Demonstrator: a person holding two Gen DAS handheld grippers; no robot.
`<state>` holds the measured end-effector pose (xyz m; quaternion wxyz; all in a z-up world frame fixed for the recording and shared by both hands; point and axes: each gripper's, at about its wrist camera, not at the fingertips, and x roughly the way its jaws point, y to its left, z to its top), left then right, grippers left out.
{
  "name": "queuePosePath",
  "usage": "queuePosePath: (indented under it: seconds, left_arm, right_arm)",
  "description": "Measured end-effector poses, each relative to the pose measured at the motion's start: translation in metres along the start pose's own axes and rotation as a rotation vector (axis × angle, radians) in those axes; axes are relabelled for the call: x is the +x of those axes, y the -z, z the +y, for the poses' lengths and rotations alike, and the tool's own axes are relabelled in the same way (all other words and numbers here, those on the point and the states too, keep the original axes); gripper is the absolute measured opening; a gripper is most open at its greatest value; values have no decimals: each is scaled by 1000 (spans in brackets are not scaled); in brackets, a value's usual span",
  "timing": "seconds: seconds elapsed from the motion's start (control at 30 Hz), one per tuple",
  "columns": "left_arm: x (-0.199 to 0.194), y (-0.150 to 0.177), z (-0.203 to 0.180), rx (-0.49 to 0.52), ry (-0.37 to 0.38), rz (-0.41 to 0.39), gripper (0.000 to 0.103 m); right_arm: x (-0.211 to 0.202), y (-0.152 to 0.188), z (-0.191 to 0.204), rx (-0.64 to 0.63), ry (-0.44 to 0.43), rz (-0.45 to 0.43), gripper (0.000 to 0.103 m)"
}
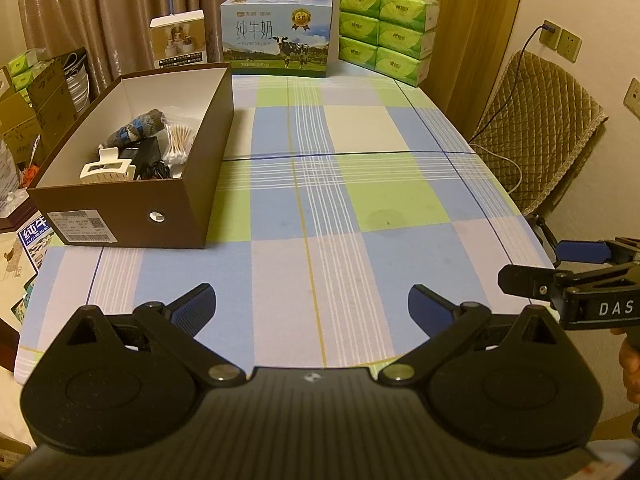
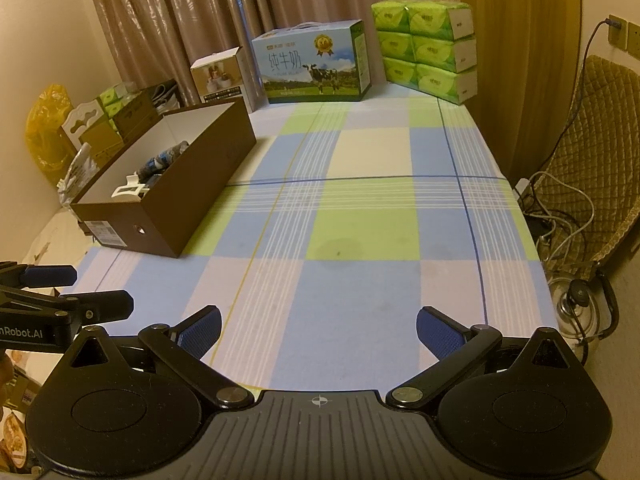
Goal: Organize objects
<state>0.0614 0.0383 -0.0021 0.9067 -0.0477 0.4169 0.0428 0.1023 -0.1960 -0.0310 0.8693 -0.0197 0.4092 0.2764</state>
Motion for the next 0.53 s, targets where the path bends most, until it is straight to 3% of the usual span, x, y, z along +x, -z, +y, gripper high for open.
queuePosePath:
  seconds: [0.53]
  left_arm:
    - [5, -5, 0, -2, -5, -1, 101]
  right_arm:
    - [7, -4, -1, -8, -10, 5, 101]
